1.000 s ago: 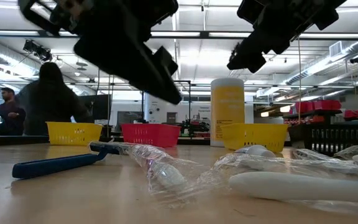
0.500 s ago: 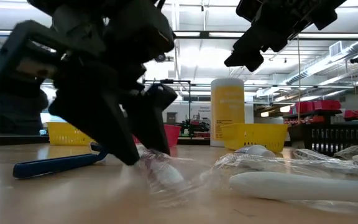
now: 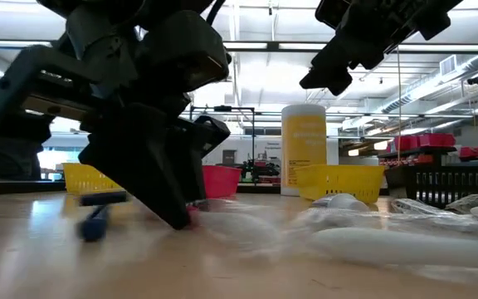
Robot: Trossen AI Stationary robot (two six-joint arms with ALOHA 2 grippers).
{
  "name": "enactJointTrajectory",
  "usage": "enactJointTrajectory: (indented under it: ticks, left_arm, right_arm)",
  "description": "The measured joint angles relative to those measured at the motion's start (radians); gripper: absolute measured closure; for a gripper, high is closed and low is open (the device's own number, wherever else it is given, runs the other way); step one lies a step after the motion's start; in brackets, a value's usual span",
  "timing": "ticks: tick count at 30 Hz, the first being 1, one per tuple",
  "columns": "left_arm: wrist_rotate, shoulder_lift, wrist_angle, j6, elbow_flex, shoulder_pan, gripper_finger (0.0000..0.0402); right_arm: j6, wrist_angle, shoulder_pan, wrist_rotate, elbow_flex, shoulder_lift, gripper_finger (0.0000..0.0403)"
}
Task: Pick & Place Travel size toiletries
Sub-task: Put the red toothbrush into the left yellow basket
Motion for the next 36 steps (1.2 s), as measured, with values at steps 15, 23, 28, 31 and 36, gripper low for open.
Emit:
enactJointTrajectory:
  ticks: [15,23,28,31,36]
  left_arm:
    - [-0.141,-0.116,-0.055,-0.095,-0.006,-0.048,0.0361]
    - [-0.425,-0.323,-0.332,-0.3,-0.005,-0.045,0.0369]
    - [-0.623,-0.416,-0.531,-0.496,-0.018,-0.01,0.0365]
    - [-0.68,-0.466,-0.612,-0.604,-0.054,0.031,0.0368]
    - [-0.766,-0.545,-0.771,-0.84,-0.118,0.132,0.0368]
  right_arm:
    - [-0.027,0.008,0.0,0.0,0.0,0.0,0.0197]
    - [-0.027,0.036,-0.002,0.0,0.0,0.0,0.0198]
    - [-0.027,0.061,-0.002,0.0,0.0,0.0,0.021]
    - [-0.027,0.069,-0.002,0.0,0.0,-0.001,0.0214]
    - [-0.027,0.068,-0.002,0.0,0.0,0.0,0.0215]
